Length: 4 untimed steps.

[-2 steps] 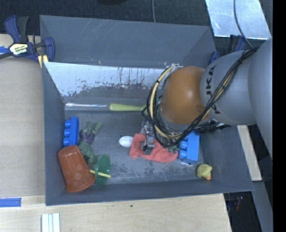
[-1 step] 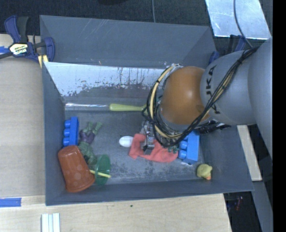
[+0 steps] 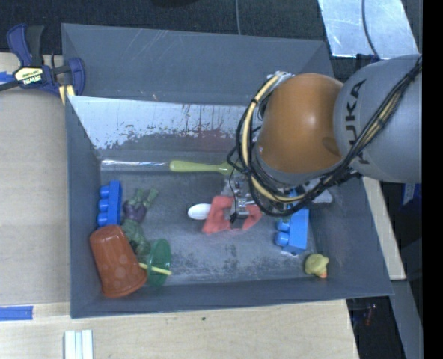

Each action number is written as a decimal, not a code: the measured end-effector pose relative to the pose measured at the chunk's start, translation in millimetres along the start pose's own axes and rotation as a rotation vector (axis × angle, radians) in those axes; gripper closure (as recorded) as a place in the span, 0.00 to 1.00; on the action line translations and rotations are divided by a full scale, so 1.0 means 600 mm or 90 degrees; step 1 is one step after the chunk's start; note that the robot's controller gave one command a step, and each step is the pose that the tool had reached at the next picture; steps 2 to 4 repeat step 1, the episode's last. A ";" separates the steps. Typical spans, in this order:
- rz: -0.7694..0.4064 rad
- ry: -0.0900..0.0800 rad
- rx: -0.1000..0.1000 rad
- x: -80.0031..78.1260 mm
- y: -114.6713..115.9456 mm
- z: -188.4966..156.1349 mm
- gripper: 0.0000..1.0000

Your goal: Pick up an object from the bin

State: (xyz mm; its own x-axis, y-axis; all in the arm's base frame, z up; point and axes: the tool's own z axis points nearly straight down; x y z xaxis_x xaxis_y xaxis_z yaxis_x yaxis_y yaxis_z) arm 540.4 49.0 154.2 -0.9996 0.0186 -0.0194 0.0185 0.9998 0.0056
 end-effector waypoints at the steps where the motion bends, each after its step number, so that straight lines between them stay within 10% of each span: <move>1: 0.005 0.002 0.000 -0.012 0.013 -0.103 1.00; 4: 0.005 0.002 0.000 -0.012 0.013 -0.103 1.00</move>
Offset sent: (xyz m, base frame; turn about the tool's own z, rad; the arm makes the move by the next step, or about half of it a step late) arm -0.0148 0.0024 0.1670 -0.0084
